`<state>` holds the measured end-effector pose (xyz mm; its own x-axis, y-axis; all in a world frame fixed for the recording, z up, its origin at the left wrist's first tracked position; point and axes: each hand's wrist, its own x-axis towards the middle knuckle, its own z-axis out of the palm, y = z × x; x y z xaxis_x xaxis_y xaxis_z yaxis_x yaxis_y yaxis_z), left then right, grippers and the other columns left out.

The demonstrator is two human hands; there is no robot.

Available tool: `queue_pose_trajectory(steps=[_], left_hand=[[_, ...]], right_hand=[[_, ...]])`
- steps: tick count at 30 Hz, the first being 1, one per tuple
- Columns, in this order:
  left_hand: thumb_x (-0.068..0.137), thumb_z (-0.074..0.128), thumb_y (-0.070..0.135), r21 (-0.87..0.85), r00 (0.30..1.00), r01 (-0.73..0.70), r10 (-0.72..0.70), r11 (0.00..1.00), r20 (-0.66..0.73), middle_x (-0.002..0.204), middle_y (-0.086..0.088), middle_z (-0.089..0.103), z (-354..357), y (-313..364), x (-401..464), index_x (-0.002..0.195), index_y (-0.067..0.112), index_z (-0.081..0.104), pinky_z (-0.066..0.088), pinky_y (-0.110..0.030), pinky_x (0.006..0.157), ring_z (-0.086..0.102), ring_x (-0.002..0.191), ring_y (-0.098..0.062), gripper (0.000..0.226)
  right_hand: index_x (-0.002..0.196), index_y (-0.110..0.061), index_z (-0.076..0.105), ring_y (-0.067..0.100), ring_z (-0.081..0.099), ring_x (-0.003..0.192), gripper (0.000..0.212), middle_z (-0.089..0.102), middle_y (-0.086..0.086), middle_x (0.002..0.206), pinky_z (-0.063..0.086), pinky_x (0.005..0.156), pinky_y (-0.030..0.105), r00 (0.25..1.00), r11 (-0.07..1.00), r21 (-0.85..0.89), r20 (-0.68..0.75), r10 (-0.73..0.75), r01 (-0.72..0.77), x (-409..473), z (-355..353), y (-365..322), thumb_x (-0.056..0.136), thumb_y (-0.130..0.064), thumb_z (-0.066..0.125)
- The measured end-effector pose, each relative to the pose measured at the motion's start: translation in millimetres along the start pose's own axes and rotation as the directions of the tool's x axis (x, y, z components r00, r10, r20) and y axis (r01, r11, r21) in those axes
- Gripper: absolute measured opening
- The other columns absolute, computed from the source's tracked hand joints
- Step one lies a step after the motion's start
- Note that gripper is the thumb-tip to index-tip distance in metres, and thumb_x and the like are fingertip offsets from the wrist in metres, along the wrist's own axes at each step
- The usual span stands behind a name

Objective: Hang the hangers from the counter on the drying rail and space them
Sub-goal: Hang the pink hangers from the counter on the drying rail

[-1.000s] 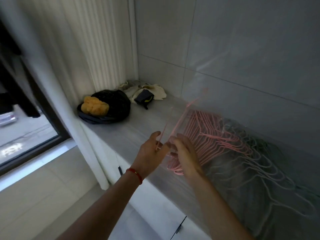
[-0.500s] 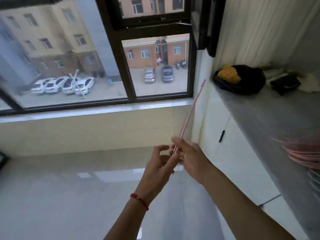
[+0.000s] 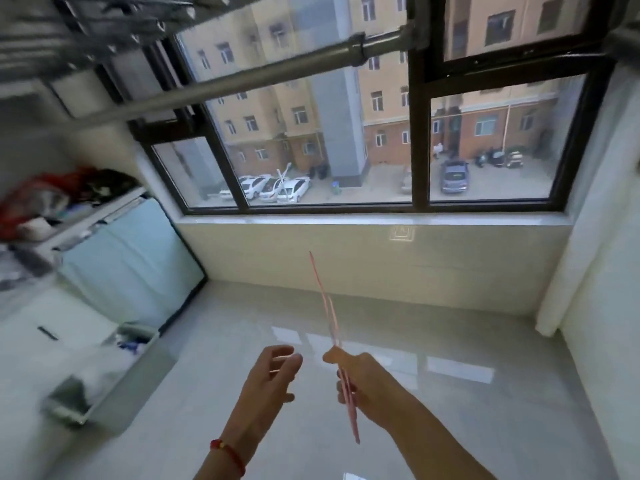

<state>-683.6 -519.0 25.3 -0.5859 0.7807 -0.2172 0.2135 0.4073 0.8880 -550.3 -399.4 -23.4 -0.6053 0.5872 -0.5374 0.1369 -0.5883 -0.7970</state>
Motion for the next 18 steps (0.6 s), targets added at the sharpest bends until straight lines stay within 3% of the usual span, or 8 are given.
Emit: queue_pose_trajectory(steps=[4,8,11,15,18], left_hand=[[0.1,0.059,0.04,-0.032,0.997,-0.009,0.006,0.999,-0.081,0.118,-0.002,0.066,-90,-22,3,0.118,0.028,0.06,0.061,-0.038,0.086,0.066,0.107,-0.018,0.022],[0.1,0.059,0.04,-0.123,0.983,-0.072,0.049,0.99,-0.179,0.117,-0.002,0.068,-167,-37,9,0.117,0.028,0.062,0.062,-0.042,0.088,0.068,0.105,-0.018,0.021],[0.099,0.063,0.038,-0.213,0.957,-0.115,0.051,0.97,-0.286,0.115,-0.005,0.07,-223,-45,20,0.116,0.025,0.064,0.062,-0.046,0.087,0.072,0.1,-0.02,0.021],[0.098,0.061,0.047,-0.286,0.956,-0.053,-0.034,0.957,-0.291,0.118,-0.005,0.067,-292,-53,55,0.118,0.024,0.062,0.062,-0.046,0.089,0.069,0.105,-0.023,0.03],[0.099,0.055,0.051,-0.425,0.943,0.061,-0.191,0.903,-0.272,0.119,-0.011,0.065,-342,-52,94,0.119,0.021,0.061,0.063,-0.05,0.086,0.069,0.105,-0.03,0.036]], right_hand=[[0.092,-0.006,0.066,0.019,0.054,0.065,0.037,0.055,0.006,0.072,0.051,0.068,0.031,0.999,0.992,-0.125,0.044,-0.011,0.016,12,113,7,0.076,-0.037,0.077],[0.107,-0.008,0.068,0.022,0.065,0.077,0.051,0.066,0.009,0.088,0.059,0.078,0.033,0.995,0.977,-0.198,0.071,-0.066,0.079,37,204,-14,0.073,-0.045,0.078],[0.112,-0.009,0.067,0.024,0.069,0.083,0.065,0.068,0.01,0.094,0.061,0.088,0.043,0.987,0.958,-0.251,0.114,-0.111,0.137,63,268,-35,0.066,-0.052,0.079],[0.132,-0.016,0.052,0.02,0.069,0.098,0.082,0.067,0.006,0.103,0.058,0.092,0.045,0.966,0.932,-0.29,0.202,-0.163,0.218,113,357,-56,0.068,-0.062,0.076],[0.132,-0.019,0.047,0.02,0.065,0.099,0.082,0.062,0.006,0.111,0.055,0.078,0.038,0.939,0.918,-0.282,0.28,-0.2,0.279,154,427,-73,0.072,-0.071,0.067]])
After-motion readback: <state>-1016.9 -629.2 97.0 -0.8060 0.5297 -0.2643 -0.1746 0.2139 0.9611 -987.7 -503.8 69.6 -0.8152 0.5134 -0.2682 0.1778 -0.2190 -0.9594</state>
